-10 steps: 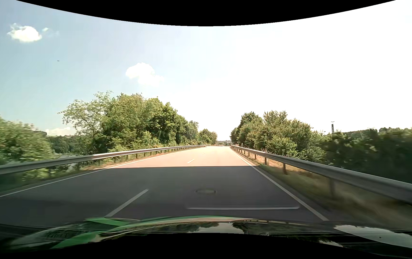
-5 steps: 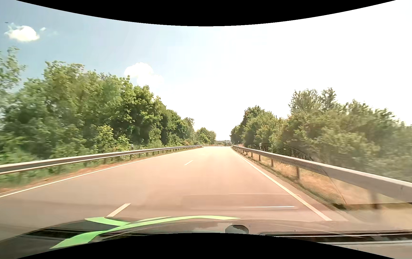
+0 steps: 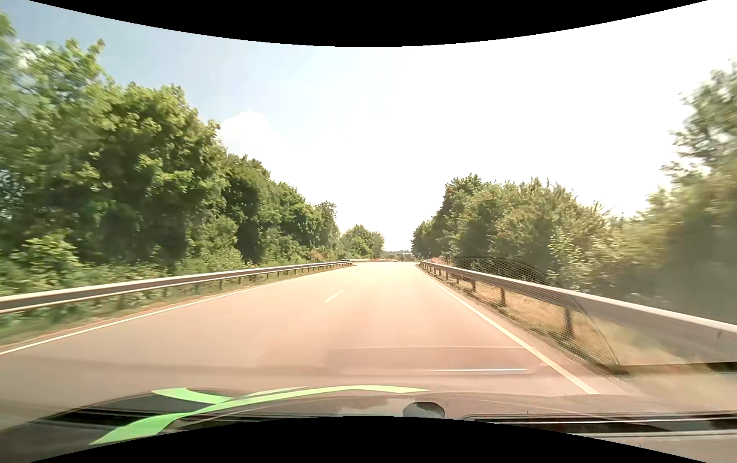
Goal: Follow the waypoints while adhering to traffic rules and regulations
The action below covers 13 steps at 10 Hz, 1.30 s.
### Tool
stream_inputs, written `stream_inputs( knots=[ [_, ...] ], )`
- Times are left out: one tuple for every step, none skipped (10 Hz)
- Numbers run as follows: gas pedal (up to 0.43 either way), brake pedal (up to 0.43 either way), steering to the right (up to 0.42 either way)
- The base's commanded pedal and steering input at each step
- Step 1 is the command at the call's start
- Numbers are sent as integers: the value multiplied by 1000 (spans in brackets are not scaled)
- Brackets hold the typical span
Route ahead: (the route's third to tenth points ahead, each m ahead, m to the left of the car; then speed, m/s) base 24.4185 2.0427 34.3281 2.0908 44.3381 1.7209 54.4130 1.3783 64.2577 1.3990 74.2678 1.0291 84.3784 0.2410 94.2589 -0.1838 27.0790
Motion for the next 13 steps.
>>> stream_inputs(
  knots=[
    [280, 0, 1],
    [280, 0, 1],
    [280, 0, 1],
    [280, 0, 1],
    [280, 0, 1],
    [280, 0, 1],
    [280, 0, 1],
    [268, 0, 1],
    [260, 0, 1],
    [260, 0, 1],
    [260, 0, 1],
    [268, 0, 2],
    [268, 0, 3]
  ],
)
